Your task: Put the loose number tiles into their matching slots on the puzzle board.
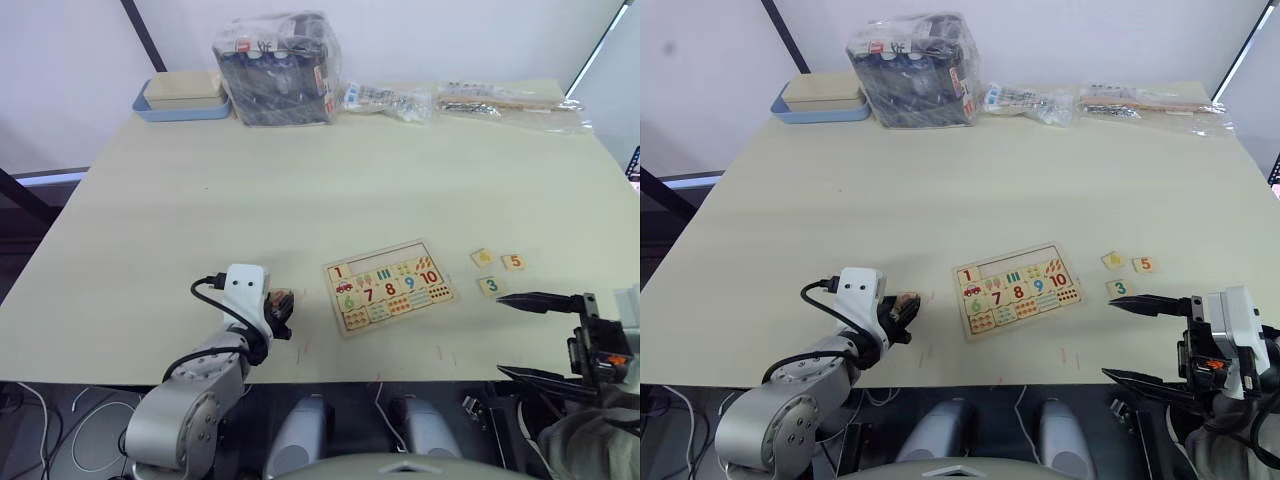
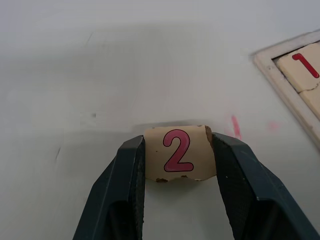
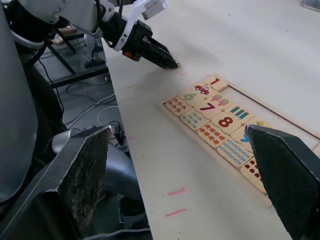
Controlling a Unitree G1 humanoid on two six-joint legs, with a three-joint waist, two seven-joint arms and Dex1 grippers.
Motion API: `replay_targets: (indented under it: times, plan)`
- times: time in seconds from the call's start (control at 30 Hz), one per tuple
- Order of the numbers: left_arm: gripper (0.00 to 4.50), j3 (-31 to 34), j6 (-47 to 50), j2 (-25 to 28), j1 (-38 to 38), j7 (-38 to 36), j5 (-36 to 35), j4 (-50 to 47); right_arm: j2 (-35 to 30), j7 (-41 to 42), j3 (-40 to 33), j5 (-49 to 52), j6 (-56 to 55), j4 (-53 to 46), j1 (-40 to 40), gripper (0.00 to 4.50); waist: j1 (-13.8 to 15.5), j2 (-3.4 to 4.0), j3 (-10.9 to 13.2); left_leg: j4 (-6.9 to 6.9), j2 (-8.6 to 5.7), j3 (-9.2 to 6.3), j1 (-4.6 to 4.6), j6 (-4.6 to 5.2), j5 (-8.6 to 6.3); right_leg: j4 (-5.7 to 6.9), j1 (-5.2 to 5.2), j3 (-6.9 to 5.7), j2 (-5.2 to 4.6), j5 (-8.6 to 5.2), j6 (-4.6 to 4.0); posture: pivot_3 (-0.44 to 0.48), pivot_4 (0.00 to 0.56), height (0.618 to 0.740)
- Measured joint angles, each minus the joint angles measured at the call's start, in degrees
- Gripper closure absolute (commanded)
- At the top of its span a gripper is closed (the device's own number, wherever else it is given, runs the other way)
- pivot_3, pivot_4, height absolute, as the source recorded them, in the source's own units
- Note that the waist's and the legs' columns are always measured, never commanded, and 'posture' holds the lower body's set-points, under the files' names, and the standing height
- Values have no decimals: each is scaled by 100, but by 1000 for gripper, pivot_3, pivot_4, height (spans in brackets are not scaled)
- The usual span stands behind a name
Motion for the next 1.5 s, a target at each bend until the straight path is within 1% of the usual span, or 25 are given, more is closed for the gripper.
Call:
replay_targets:
  times: [0.07, 0.13, 0.17, 0.23, 0.27, 0.3, 0.37, 0.5, 0.53, 0.6, 0.63, 0.67, 0.73, 0.77, 0.8, 0.83, 0.93, 1.03, 1.07, 1.13, 1.23, 1.3, 1.37, 1.43, 1.5]
  plan:
    - [2977, -10, 8, -58, 97, 36, 17, -80, -14, 15, -82, 46, 27, -53, 69, 0, -1, 1, -1, 0, 1, 0, 0, 0, 0, 0, 0, 0, 0, -1, -1, 0, 150, 740]
    - [1969, -13, 13, -76, 152, 59, 18, -121, -22, 27, -187, 56, 36, -77, 117, 0, 0, 1, -1, 0, 1, 1, 0, 0, 0, 0, 0, 0, 1, -1, -2, 0, 150, 740]
    - [1629, -14, 15, -89, 174, 46, 6, -140, -24, 30, -211, 64, 45, -85, 140, 0, -1, 1, -1, 0, 1, 3, 0, 0, -1, 0, 0, 1, 1, -4, -6, 0, 150, 740]
    - [752, -21, 16, -96, 186, -29, -44, -160, -24, 31, -214, 66, 82, -140, 183, 0, -3, 2, -1, 0, 1, 4, 1, 0, -1, 0, 0, 2, 1, -12, -20, 0, 150, 740]
    - [231, -20, 11, -79, 197, -90, -82, -167, -23, 25, -214, 66, 86, -180, 194, 0, -6, 4, -3, 0, 2, 4, 4, 1, 0, 0, 1, 2, 2, -12, -21, 0, 150, 740]
    - [62, -17, 6, -57, 205, -144, -120, -174, -23, 18, -215, 68, 86, -189, 197, 0, -8, 7, -4, 0, 3, 4, 6, 0, 0, 1, 2, 2, 4, -12, -21, 0, 150, 740]
    - [62, 72, -26, 43, 242, -306, -186, -174, -11, -38, -213, 67, 86, -196, 196, 0, -9, 9, -5, 0, 6, 4, 7, 0, 0, 1, 2, 2, 6, -12, -22, 0, 150, 740]
    - [62, 476, -185, 751, 455, -1052, -535, -180, 87, -196, -199, 63, 85, -233, 176, 0, -11, 8, -4, -1, 12, 5, 5, 0, 0, 1, 0, -1, 10, -13, -25, 0, 150, 740]
    - [62, 566, -259, 1024, 511, -1333, -655, -163, 96, -219, -180, 59, 84, -234, 151, 0, -9, 4, -1, -1, 11, 6, 3, 0, 0, 1, -2, -2, 9, -13, -25, 0, 150, 740]
    - [62, 972, -532, 1941, 636, -2191, -1001, -32, 117, -260, -174, 53, 74, -234, 114, 0, -7, -2, 7, -1, 16, -1, -1, -1, 0, -1, -4, -11, 9, -14, -28, 0, 150, 740]
    - [62, 1093, -623, 2100, 641, -2383, -1052, 23, 126, -275, -172, 49, 74, -233, 106, 0, -5, 1, 8, -1, 15, 1, -1, -1, 0, -1, -3, -11, 6, -14, -28, 0, 150, 740]
    - [62, 1311, -926, 2530, 688, -2866, -1175, 171, 164, -301, -152, 37, 65, -231, 74, 0, 2, 5, 10, -1, 12, 2, -2, -1, 0, -4, -3, -10, 3, -14, -28, 0, 150, 740]
    - [62, 1439, -1350, 3003, 757, -3468, -1313, 396, 204, -327, -117, 11, 28, -230, 52, 0, 11, 7, 12, -1, 8, 5, -4, -1, -1, -7, -3, -8, -4, -14, -27, 0, 150, 740]
    - [62, 1500, -1707, 3330, 776, -3939, -1373, 638, 226, -339, -108, 3, 11, -233, 54, 0, 11, 8, 13, -1, 9, 6, -5, 0, -1, -9, -3, -7, -8, -14, -27, 0, 150, 740]
    - [62, 1508, -1884, 3497, 774, -4143, -1368, 771, 237, -345, -103, -1, 8, -235, 53, 0, 11, 7, 14, -2, 9, 5, -5, 0, -1, -9, -3, -7, -16, -14, -27, 0, 150, 740]
    - [62, 1513, -2244, 3826, 761, -4562, -1370, 1062, 245, -371, -83, -15, 6, -250, 55, 0, 7, 9, 15, -4, 10, 4, -5, 0, -1, -9, -5, -10, -25, -14, -28, 0, 150, 740]
    - [62, 1480, -3112, 4420, 592, -5503, -1340, 1720, 263, -445, -56, -20, 7, -331, 62, 0, 5, 21, 22, -11, 10, 7, -8, 0, -1, -9, -13, -7, -28, -14, -28, 0, 150, 740]
    - [62, 1286, -3941, 4958, 217, -6423, -1254, 2475, 260, -464, -16, -8, 10, -439, 41, 0, -1, 24, 24, -13, 10, 9, -11, 1, -1, -10, -17, -8, -29, -14, -29, 0, 150, 740]
    - [62, 1213, -4127, 5043, 125, -6625, -1230, 2636, 259, -465, -6, -7, 15, -442, 36, 0, -4, 25, 25, -14, 9, 11, -14, 2, -2, -11, -18, -7, -31, -14, -28, 0, 150, 740]
    - [62, 796, -4793, 5317, -301, -7292, -1043, 3297, 231, -460, 0, 26, 25, -462, 11, 0, -6, 24, 25, -14, 8, 13, -21, 4, -3, -12, -27, -5, -31, -13, -27, 0, 150, 740]
    - [62, 322, -5414, 5407, -908, -7856, -774, 3984, 177, -427, -8, 55, 38, -466, -15, 0, -1, 24, 26, -14, 6, 9, -27, 6, -3, -12, -31, -11, -28, -13, -26, 0, 150, 740]
    - [62, -77, -5834, 5403, -1349, -8208, -566, 4424, 109, -343, -24, 69, 32, -460, -14, 0, 2, 24, 26, -15, 5, 9, -27, 6, -3, -11, -30, -13, -28, -13, -26, 0, 150, 740]
    - [62, -475, -6238, 5281, -1828, -8495, -343, 4837, 69, -262, -28, 49, -12, -452, -36, 0, -4, 22, 26, -13, 6, 9, -28, 7, -3, -12, -30, -12, -3, -12, -25, 0, 150, 740]
    - [62, -743, -6497, 5185, -2082, -8652, -212, 5115, 69, -235, -32, 9, -46, -443, -53, 0, -21, 19, 26, -12, 8, 11, -29, 10, -4, -11, -32, -9, 2, 1, -2, 0, 150, 740]
    - [62, -774, -6629, 5181, -2094, -8725, -168, 5230, 47, -194, -44, 21, -42, -440, -54, 0, -49, 18, 26, -12, 12, 13, -29, 11, -5, -10, -34, -6, 5, 1, -1, 0, 150, 740]
